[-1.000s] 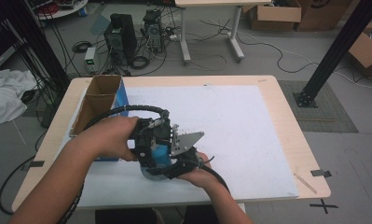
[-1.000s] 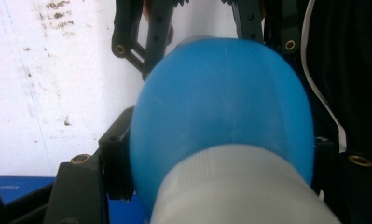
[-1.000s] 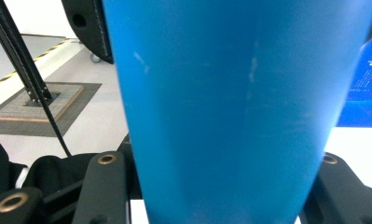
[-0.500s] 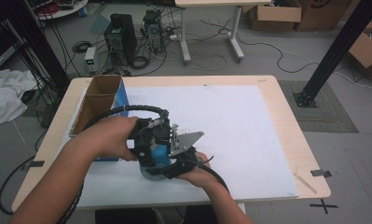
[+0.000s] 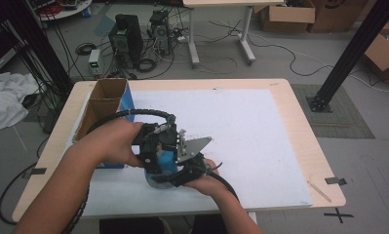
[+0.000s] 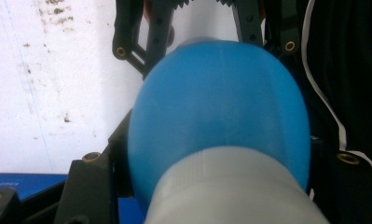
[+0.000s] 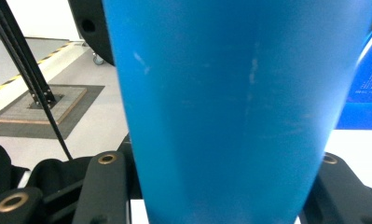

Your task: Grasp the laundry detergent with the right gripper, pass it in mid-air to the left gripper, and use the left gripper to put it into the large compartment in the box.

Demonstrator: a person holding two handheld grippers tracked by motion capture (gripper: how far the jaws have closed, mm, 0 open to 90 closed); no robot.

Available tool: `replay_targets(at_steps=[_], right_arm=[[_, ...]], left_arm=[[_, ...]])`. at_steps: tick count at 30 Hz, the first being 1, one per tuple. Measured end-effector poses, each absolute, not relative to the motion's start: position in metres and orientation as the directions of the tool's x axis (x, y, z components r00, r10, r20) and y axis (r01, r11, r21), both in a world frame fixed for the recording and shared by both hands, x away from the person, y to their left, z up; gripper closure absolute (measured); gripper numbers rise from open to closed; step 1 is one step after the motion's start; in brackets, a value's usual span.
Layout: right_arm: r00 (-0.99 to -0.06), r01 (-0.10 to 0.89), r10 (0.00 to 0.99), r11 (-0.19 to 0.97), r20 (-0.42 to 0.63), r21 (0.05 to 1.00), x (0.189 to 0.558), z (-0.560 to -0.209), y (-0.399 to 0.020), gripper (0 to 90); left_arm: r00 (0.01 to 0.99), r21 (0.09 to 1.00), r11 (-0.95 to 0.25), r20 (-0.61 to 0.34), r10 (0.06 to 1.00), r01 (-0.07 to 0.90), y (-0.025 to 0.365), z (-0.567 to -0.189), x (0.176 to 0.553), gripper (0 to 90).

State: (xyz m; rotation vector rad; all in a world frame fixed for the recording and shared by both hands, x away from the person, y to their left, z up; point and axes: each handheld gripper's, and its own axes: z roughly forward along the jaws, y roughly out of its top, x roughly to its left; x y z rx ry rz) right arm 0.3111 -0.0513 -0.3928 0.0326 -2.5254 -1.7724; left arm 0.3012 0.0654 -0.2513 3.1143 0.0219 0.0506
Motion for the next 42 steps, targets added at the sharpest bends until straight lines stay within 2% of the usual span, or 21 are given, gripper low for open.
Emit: replay_targets(at_steps=[10, 15, 23, 32, 38, 42], right_arm=[[-0.999, 0.015, -0.038, 0.349, 0.030, 0.937, 0.314, -0.393, -0.053, 43.0], [-0.999, 0.028, -0.020, 0.342, 0.038, 0.939, 0.314, -0.393, -0.057, 29.0], [-0.999, 0.049, 0.017, 0.354, 0.046, 0.934, 0.320, -0.382, -0.082, 20.9], [-0.998, 0.056, 0.037, 0.512, 0.043, 0.857, 0.331, -0.355, -0.110, 12.3], [-0.999, 0.037, 0.010, 0.632, 0.039, 0.774, 0.338, -0.331, -0.125, 5.4], [-1.000, 0.015, 0.008, 0.712, 0.014, 0.702, 0.341, -0.315, -0.133, 2.6]], left_arm=[[0.999, 0.044, -0.999, 0.033, 0.004, 0.003, 0.064, -0.253, 0.304, 39.8], [0.999, 0.038, -0.999, 0.035, 0.026, 0.025, 0.065, -0.250, 0.310, 39.8], [0.995, 0.014, -0.995, -0.006, 0.097, 0.097, 0.066, -0.246, 0.318, 39.7], [0.945, 0.020, -0.946, -0.053, 0.322, 0.323, 0.070, -0.228, 0.338, 39.4], [0.864, 0.030, -0.865, -0.078, 0.498, 0.501, 0.078, -0.207, 0.357, 39.3], [0.833, 0.041, -0.833, -0.085, 0.547, 0.551, 0.082, -0.189, 0.364, 39.2]])
